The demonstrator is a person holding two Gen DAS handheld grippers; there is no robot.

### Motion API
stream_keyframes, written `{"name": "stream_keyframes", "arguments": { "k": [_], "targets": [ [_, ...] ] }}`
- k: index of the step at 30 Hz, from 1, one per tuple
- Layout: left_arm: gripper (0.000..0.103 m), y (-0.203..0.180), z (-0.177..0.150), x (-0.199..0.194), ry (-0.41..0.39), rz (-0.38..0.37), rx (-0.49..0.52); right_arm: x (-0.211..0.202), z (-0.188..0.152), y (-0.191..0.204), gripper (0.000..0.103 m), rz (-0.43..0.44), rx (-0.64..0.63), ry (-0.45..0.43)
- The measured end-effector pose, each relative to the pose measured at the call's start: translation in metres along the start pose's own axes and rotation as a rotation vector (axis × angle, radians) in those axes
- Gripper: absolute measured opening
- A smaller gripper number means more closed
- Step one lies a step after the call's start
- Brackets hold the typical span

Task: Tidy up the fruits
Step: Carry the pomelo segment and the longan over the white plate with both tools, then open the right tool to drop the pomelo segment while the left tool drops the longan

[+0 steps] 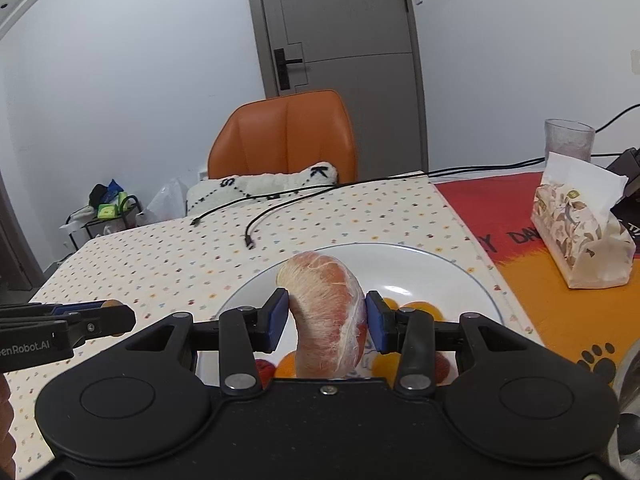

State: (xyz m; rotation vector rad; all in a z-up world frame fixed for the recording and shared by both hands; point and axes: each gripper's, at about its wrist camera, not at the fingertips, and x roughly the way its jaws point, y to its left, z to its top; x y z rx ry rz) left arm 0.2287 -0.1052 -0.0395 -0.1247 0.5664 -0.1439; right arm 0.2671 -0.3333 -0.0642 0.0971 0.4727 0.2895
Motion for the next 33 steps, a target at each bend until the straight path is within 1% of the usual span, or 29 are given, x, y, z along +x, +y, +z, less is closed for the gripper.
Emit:
{"name": "stream_keyframes", "arguments": {
  "k": [5,14,22,24,28,33],
  "targets": [
    [0.025,-0.007,0.002,0.008,0.006,-0.013,0.011,0.000,0.000,-0.007,0.050,-0.004,0.019,-0.007],
    [0.025,-0.024,0.007,0.021,0.018,-0.045,0.036,-0.016,-0.002,-0.023,0.051,-0.013,0.063,-0.025],
    [0.025,-0.045,0.011,0.033,0.030,-0.071,0.067,-0.029,-0.011,-0.035,0.053,-0.021,0.099,-0.029],
    [0.030,-0.048,0.011,0.034,0.030,-0.063,0.066,-0.031,-0.013,-0.037,0.054,-0.023,0.104,-0.029],
    [0.034,-0.047,0.009,0.033,0.040,-0.054,0.065,-0.033,-0.016,-0.040,0.054,-0.021,0.115,-0.030],
    [0.042,-0.040,0.005,0.028,0.048,-0.029,0.055,-0.034,-0.022,-0.037,0.059,-0.005,0.124,-0.030]
  ]
}}
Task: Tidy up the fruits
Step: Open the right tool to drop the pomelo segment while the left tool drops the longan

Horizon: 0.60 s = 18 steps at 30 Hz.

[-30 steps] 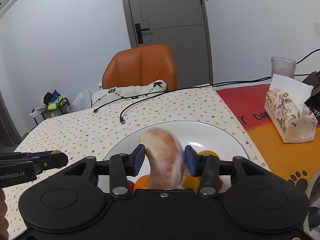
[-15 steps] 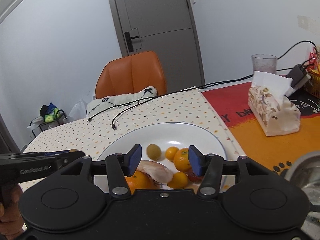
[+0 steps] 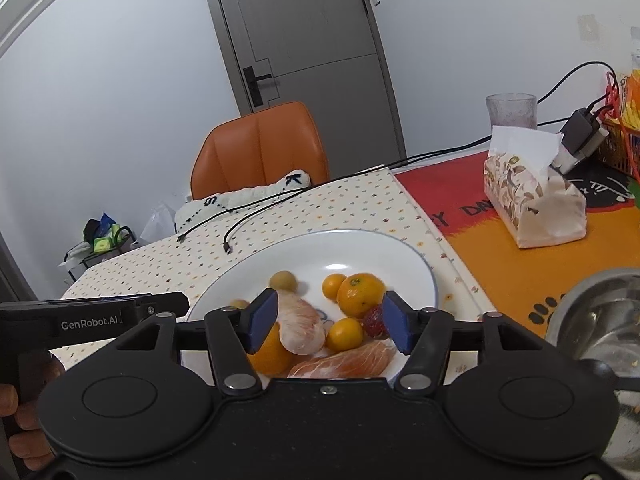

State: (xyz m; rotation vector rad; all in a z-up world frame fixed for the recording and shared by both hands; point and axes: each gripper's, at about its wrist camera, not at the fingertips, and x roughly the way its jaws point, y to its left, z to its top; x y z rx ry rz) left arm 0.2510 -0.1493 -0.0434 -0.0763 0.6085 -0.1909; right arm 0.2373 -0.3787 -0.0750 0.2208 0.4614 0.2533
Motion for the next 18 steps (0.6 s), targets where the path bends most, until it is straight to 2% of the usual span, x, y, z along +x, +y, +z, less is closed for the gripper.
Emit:
{"name": "stream_keyframes", "arguments": {
  "k": [9,14,18],
  "targets": [
    [0.059,0.012,-0.006,-0.016,-0.002,0.034,-0.027,-0.004,-0.007,0.006,0.062,0.020,0.004,0.013],
    [0.071,0.018,-0.009,-0.027,-0.004,0.049,-0.040,-0.009,-0.012,0.012,0.067,0.029,0.008,0.014],
    [0.077,0.023,-0.012,-0.037,-0.009,0.062,-0.046,-0.012,-0.014,0.015,0.071,0.034,0.011,0.016]
  ]
}}
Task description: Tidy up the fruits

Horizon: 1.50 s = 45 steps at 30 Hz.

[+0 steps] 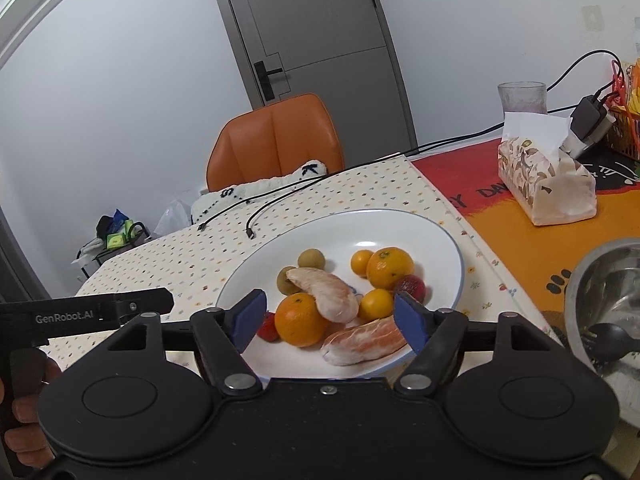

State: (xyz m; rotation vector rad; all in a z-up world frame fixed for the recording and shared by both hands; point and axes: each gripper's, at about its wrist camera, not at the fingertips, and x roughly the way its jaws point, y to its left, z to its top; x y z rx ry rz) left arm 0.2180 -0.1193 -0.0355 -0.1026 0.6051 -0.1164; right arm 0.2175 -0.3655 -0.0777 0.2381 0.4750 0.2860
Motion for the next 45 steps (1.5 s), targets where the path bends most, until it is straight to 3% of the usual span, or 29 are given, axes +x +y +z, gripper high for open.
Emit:
{"name": "stream_keyframes", "arguments": {
  "k": [22,45],
  "targets": [
    [0.094,0.020,-0.013,-0.054,-0.013,0.072,-0.013,-0.037,-0.006,0.027,0.096,0.021,-0.028,-0.034],
    [0.097,0.041,-0.020,-0.123,-0.047,0.142,-0.010,-0.081,-0.004,0.059,0.103,0.085,-0.076,-0.048]
  ]
}}
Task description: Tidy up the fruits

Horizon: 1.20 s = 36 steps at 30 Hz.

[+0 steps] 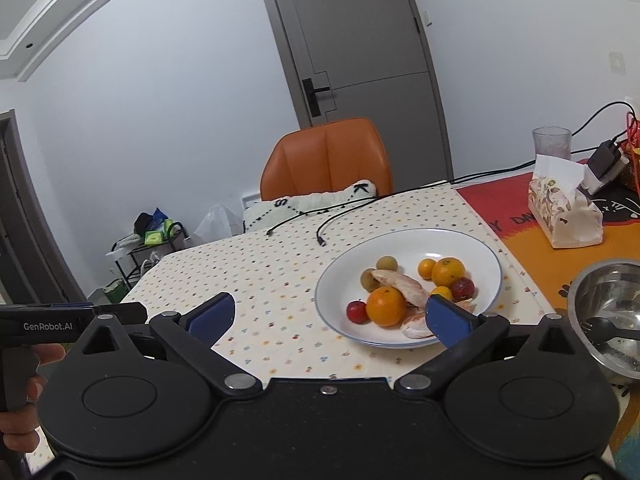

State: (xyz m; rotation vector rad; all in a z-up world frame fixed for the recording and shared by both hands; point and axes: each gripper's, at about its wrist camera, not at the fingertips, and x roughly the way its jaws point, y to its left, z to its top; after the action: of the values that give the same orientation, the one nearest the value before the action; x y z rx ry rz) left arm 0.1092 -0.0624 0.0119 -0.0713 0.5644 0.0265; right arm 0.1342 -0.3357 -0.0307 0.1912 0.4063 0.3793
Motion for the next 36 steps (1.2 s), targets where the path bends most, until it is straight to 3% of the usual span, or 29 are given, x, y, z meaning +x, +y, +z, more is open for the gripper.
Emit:
{"name": "stream_keyframes", "arguments": {
  "k": [16,36],
  "targets": [
    [0.098,0.031,-0.008,-0.041,-0.014,0.050,-0.001,-0.023,-0.001,0.029,0.103,0.047,-0.051,0.042],
    [0.099,0.062,-0.032,-0.073,-0.012,0.057,-0.045,-0.042,-0.010,0.058,0.103,0.062,-0.070,0.127]
  ]
}}
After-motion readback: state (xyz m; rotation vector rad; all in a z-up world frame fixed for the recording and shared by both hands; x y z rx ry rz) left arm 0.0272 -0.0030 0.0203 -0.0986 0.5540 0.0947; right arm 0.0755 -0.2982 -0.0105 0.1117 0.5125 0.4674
